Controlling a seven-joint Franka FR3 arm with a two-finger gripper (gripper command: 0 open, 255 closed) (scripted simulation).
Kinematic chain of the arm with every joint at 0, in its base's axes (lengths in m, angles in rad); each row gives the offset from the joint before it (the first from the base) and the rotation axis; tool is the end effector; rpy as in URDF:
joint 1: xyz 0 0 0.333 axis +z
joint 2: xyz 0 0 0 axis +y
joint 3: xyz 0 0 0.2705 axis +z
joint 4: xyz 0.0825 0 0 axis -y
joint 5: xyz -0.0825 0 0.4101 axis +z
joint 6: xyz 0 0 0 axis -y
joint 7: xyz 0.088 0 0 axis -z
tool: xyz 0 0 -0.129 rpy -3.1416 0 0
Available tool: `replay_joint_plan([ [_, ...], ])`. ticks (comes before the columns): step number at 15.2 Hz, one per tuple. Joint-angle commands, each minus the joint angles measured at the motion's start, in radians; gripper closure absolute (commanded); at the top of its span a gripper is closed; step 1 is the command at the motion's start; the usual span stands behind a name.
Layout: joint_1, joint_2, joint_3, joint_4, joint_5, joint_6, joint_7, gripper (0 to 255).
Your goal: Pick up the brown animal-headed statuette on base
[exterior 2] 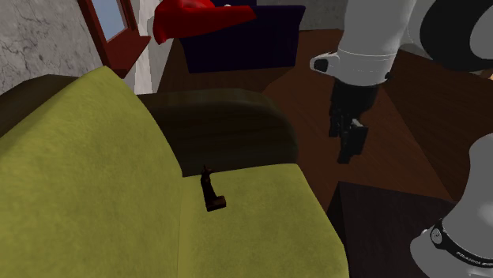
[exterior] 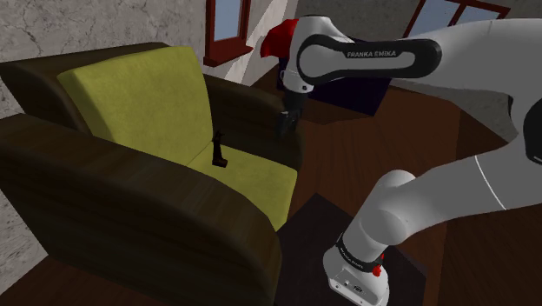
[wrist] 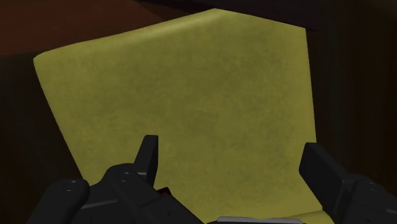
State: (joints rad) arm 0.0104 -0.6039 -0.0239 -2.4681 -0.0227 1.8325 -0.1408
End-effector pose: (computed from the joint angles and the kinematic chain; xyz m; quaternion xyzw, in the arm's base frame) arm 0.4146 -0.0075 0.4311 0.9975 0.0689 -0.0162 0.0029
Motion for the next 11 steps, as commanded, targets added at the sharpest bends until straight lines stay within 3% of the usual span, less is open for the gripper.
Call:
replay_joint_plan([
  [1, 0.000, 0.045, -0.008, -0.015, -0.003, 0.074, -0.014, 0],
  [11, 0.003, 0.389, -0.047, 0.021, 0.006, 0.438, -0.093, 0],
])
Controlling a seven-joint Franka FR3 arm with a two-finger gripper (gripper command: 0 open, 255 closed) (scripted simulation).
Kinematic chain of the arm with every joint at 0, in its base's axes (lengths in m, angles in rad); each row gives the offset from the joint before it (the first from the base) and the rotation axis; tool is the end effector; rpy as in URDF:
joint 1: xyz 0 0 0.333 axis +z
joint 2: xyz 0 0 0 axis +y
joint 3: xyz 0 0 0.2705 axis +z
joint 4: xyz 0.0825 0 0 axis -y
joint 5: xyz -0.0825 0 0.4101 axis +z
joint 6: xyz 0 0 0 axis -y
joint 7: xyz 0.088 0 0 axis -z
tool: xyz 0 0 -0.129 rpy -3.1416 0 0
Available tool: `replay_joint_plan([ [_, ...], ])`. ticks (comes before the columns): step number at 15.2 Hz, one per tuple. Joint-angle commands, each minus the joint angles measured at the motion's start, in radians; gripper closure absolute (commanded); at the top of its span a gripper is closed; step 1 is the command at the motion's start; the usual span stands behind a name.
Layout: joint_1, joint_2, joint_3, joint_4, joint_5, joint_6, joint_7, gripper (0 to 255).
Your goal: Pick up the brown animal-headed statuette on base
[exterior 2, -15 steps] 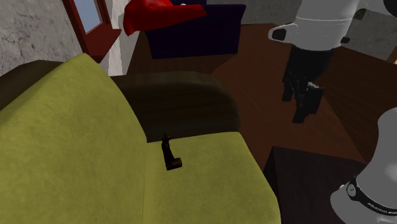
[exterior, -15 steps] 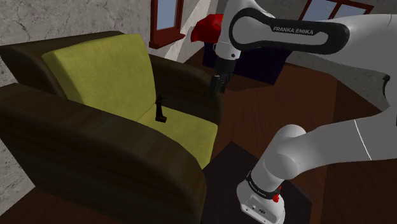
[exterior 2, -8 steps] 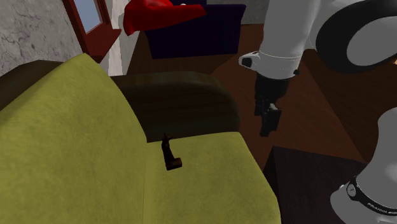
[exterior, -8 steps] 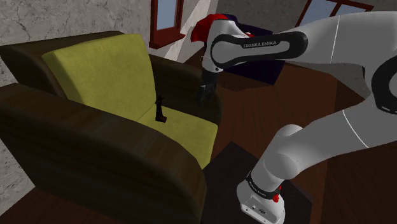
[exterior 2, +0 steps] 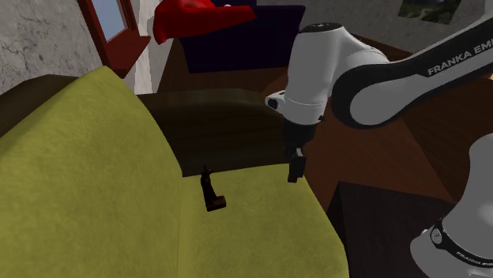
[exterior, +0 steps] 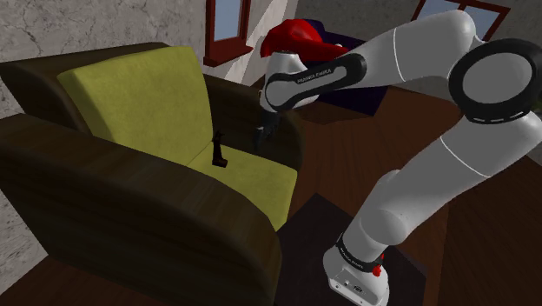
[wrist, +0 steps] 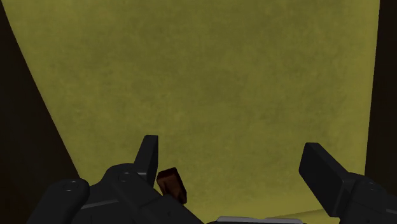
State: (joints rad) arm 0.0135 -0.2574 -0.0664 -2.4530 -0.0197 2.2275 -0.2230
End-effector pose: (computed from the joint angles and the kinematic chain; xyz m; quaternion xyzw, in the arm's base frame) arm 0.4832 -0.0252 0.3162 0.9957 0.0918 0.0157 0.0016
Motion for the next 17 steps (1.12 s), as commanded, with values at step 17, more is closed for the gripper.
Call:
replay_joint_plan([
  [17, -0.030, 0.704, 0.012, 0.411, 0.119, 0.391, -0.182, 0],
])
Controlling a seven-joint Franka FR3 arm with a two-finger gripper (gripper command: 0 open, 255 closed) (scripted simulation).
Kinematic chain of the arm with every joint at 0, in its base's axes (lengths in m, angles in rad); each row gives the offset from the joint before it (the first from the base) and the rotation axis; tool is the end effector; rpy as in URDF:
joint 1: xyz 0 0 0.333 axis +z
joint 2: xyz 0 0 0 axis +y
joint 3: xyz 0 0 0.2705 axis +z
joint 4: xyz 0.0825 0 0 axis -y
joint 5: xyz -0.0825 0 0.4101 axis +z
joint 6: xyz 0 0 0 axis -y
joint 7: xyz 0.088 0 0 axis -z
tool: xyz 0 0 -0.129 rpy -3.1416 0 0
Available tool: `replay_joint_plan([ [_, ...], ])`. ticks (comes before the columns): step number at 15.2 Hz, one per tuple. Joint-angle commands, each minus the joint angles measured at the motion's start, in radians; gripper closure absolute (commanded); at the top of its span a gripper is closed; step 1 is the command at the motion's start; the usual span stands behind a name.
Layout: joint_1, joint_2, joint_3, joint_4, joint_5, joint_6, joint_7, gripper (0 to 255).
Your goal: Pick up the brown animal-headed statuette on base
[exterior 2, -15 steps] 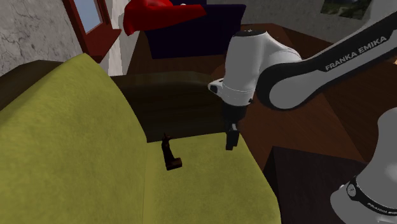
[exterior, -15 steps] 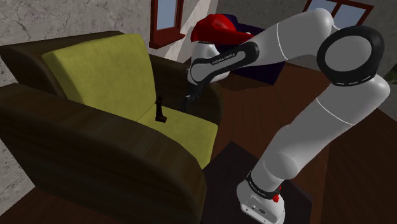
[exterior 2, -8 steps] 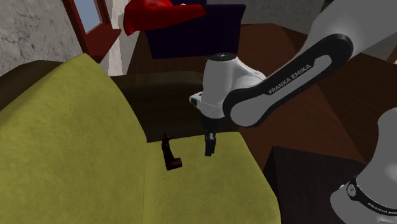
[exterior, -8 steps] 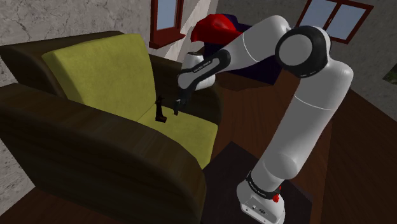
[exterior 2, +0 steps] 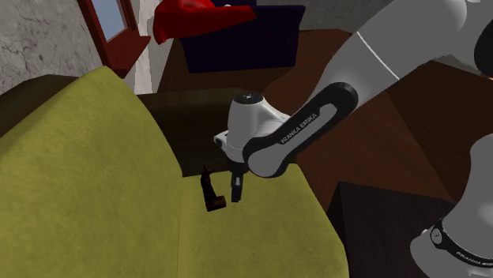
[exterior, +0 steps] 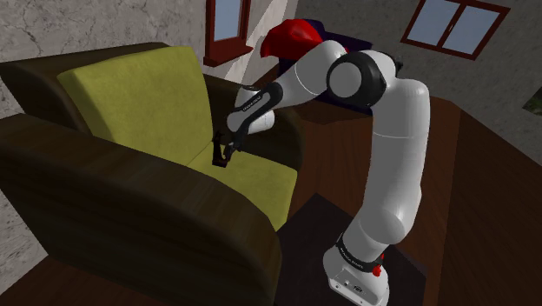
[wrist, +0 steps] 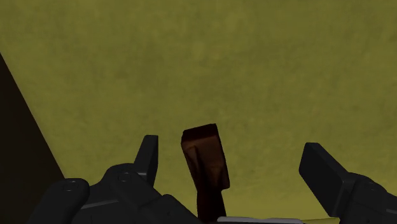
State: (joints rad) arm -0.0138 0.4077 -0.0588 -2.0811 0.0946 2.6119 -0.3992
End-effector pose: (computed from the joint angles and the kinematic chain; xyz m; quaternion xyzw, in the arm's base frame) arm 0.5991 -0.0458 0.1562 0.9899 0.1265 0.0639 0.0000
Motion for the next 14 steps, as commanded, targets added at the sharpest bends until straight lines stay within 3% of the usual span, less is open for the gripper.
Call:
replay_joint_plan([
  [1, -0.007, 0.078, 0.009, 0.075, 0.008, 0.014, -0.013, 0],
  [4, -0.016, 0.173, 0.019, 0.171, 0.015, 0.027, -0.028, 0],
  [13, -0.023, 0.257, 0.028, 0.189, 0.023, 0.092, -0.037, 0],
  [14, -0.022, 0.256, 0.027, 0.189, 0.023, 0.092, -0.036, 255],
])
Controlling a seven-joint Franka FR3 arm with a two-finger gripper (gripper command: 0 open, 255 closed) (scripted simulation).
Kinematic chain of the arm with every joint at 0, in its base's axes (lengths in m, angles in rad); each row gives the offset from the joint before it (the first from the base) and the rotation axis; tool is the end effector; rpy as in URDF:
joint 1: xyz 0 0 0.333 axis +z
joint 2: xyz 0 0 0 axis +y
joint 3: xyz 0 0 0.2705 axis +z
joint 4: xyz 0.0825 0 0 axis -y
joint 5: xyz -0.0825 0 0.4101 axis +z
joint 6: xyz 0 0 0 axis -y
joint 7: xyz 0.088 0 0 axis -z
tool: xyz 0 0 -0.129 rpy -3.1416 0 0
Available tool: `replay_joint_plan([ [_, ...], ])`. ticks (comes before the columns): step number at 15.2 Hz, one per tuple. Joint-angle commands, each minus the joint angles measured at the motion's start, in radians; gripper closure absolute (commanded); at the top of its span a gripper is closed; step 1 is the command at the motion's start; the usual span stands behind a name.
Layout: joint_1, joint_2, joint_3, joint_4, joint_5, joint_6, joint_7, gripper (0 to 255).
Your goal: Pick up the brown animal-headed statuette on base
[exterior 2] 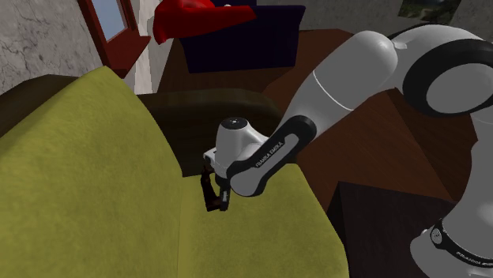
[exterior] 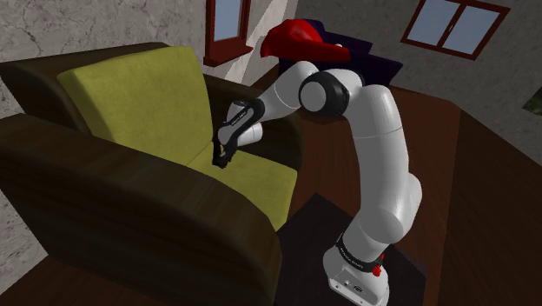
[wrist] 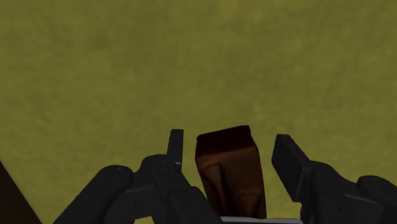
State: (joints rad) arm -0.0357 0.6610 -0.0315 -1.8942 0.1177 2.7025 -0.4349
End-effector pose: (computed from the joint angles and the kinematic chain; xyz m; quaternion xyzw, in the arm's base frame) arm 0.6311 -0.0460 0.0854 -0.9878 -0.1356 -0.0765 0.0005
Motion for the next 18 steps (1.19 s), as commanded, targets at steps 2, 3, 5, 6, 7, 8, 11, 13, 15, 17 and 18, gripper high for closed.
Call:
replay_joint_plan([
  [2, 0.000, 0.002, 0.000, 0.001, 0.000, 0.002, 0.000, 255],
  [3, 0.000, 0.002, 0.000, 0.001, 0.000, 0.002, 0.000, 255],
  [5, 0.000, 0.002, 0.000, 0.001, 0.000, 0.002, 0.000, 255],
  [6, 0.000, 0.002, 0.000, 0.001, 0.000, 0.002, 0.000, 255],
  [7, 0.000, 0.002, 0.000, 0.001, 0.000, 0.002, 0.000, 255],
  [8, 0.000, 0.002, 0.000, 0.001, 0.000, 0.002, 0.000, 255],
  [11, 0.001, -0.019, -0.002, -0.004, -0.002, -0.015, 0.001, 255],
  [13, 0.003, -0.041, -0.004, -0.009, -0.004, -0.032, 0.003, 255],
  [15, 0.004, -0.063, -0.007, -0.013, -0.006, -0.050, 0.006, 255],
  [17, 0.006, -0.085, -0.009, -0.016, -0.008, -0.068, 0.008, 255],
  [18, 0.006, -0.095, -0.010, -0.018, -0.009, -0.077, 0.009, 255],
])
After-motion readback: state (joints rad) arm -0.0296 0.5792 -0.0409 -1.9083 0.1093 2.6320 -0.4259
